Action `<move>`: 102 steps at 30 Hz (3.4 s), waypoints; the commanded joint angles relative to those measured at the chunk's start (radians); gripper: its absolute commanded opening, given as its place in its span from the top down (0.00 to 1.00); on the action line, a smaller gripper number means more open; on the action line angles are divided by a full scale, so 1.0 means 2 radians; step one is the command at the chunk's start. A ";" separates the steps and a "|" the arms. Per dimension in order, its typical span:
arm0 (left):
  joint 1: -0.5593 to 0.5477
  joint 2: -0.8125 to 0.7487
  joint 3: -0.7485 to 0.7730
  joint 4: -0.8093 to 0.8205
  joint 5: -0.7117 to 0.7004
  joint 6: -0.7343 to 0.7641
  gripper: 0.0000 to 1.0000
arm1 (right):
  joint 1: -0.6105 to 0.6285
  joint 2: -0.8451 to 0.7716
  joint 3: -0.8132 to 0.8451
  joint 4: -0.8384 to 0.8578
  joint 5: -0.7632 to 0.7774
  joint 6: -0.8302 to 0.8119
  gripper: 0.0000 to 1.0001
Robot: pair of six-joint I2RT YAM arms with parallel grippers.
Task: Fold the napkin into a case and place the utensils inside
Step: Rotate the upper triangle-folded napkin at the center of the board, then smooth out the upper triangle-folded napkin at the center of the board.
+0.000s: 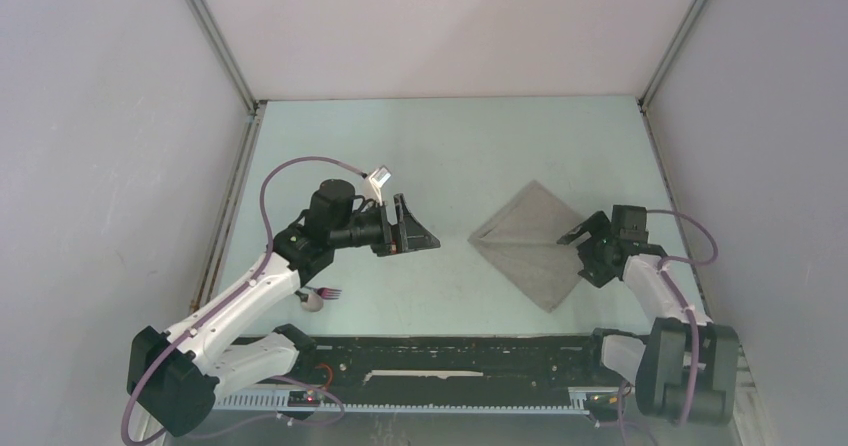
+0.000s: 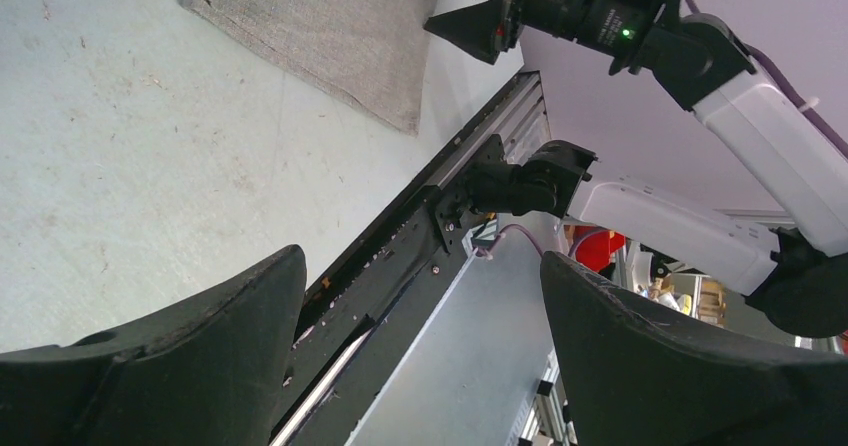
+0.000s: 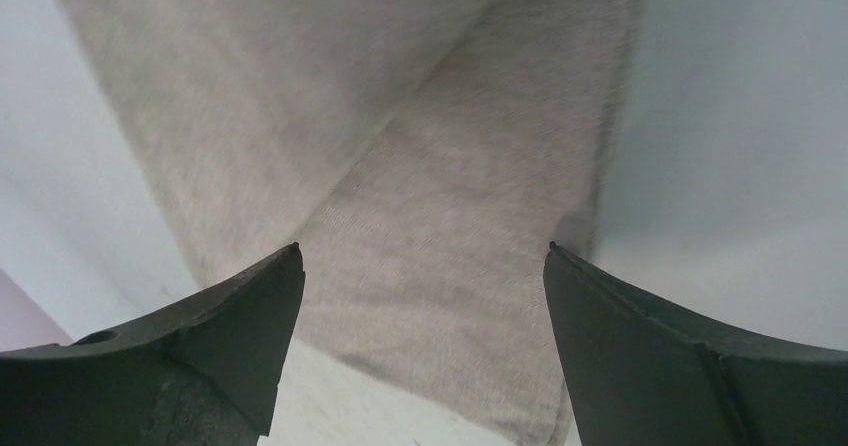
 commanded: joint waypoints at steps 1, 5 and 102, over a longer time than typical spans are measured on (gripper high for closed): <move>-0.005 -0.007 0.004 0.004 0.013 0.011 0.07 | -0.034 0.038 -0.013 0.069 0.028 0.045 0.03; -0.005 -0.007 0.002 0.000 0.013 0.014 0.07 | -0.057 0.102 0.000 0.118 0.022 0.026 0.02; -0.098 0.356 0.160 0.141 0.005 -0.033 0.20 | -0.057 0.343 0.291 0.044 -0.087 -0.152 0.14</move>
